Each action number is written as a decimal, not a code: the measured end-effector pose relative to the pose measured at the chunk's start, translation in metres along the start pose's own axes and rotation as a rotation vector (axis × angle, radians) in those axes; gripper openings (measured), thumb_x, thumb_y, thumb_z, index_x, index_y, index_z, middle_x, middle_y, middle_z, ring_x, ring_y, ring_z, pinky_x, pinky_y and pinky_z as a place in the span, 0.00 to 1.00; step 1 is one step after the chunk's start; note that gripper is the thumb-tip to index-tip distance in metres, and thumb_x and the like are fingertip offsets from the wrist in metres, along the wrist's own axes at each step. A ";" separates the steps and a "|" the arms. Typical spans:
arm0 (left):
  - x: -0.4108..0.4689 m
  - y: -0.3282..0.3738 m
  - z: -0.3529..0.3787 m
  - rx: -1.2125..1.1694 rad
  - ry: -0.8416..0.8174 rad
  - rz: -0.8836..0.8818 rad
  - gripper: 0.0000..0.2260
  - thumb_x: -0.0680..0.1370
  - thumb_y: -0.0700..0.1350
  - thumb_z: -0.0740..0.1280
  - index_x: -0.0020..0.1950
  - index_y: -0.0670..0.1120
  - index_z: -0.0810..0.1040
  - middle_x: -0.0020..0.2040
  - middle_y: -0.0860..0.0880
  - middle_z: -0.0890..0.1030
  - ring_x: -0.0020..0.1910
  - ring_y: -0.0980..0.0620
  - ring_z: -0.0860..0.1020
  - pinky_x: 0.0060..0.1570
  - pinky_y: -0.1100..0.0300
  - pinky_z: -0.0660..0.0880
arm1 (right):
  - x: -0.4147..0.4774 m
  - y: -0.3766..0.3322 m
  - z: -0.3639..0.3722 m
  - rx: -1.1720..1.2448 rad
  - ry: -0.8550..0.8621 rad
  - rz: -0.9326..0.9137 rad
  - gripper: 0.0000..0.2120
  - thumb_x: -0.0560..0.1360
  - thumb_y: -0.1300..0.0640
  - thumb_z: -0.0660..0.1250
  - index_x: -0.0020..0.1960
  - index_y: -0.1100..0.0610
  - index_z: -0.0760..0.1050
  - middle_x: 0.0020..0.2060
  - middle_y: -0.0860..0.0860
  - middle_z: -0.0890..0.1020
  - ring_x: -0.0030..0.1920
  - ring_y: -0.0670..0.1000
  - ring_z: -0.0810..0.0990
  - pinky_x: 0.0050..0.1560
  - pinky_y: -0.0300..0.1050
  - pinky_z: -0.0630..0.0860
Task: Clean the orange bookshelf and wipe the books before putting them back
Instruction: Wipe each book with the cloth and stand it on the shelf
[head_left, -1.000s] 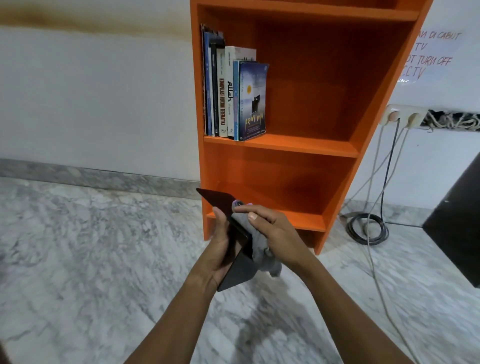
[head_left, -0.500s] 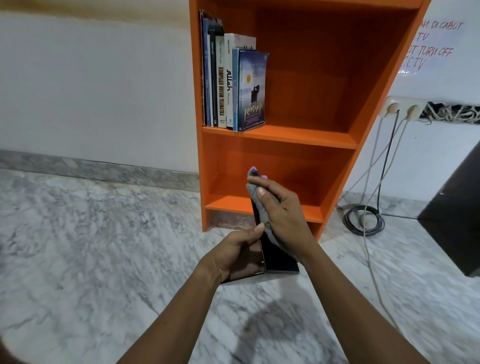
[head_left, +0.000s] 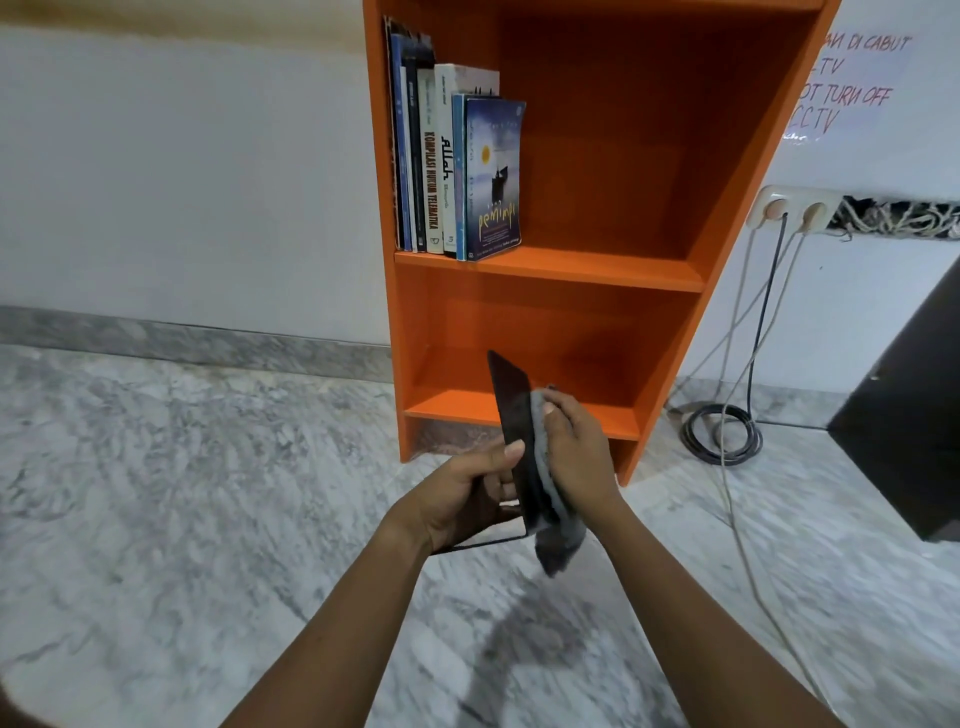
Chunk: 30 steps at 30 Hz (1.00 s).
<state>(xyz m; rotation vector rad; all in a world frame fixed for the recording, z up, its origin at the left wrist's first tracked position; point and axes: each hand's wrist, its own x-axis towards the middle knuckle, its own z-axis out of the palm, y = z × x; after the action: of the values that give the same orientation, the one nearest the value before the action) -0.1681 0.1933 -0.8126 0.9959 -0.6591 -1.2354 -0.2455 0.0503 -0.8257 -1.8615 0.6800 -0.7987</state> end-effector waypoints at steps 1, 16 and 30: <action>0.002 0.002 -0.002 0.002 -0.016 0.029 0.15 0.82 0.44 0.62 0.41 0.49 0.86 0.35 0.51 0.80 0.35 0.53 0.78 0.42 0.59 0.73 | -0.003 0.002 0.001 -0.026 -0.026 0.012 0.14 0.85 0.54 0.57 0.66 0.51 0.77 0.63 0.45 0.79 0.62 0.45 0.77 0.60 0.42 0.72; 0.044 0.110 -0.012 0.286 0.162 0.159 0.40 0.67 0.61 0.79 0.75 0.68 0.64 0.67 0.51 0.80 0.68 0.45 0.77 0.71 0.39 0.64 | 0.012 -0.095 -0.029 0.159 -0.354 -0.182 0.17 0.78 0.45 0.67 0.66 0.42 0.76 0.59 0.34 0.82 0.63 0.35 0.78 0.60 0.31 0.74; 0.121 0.249 0.016 0.761 0.111 0.274 0.38 0.76 0.52 0.73 0.82 0.55 0.58 0.76 0.50 0.69 0.70 0.52 0.70 0.63 0.63 0.68 | 0.131 -0.158 -0.028 -0.316 0.079 -0.432 0.05 0.78 0.63 0.62 0.49 0.53 0.72 0.38 0.48 0.76 0.36 0.48 0.74 0.36 0.46 0.71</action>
<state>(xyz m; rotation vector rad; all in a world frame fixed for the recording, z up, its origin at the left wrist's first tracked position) -0.0393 0.0779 -0.5960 1.5199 -1.1750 -0.6730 -0.1669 -0.0020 -0.6412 -2.3186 0.4749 -1.0942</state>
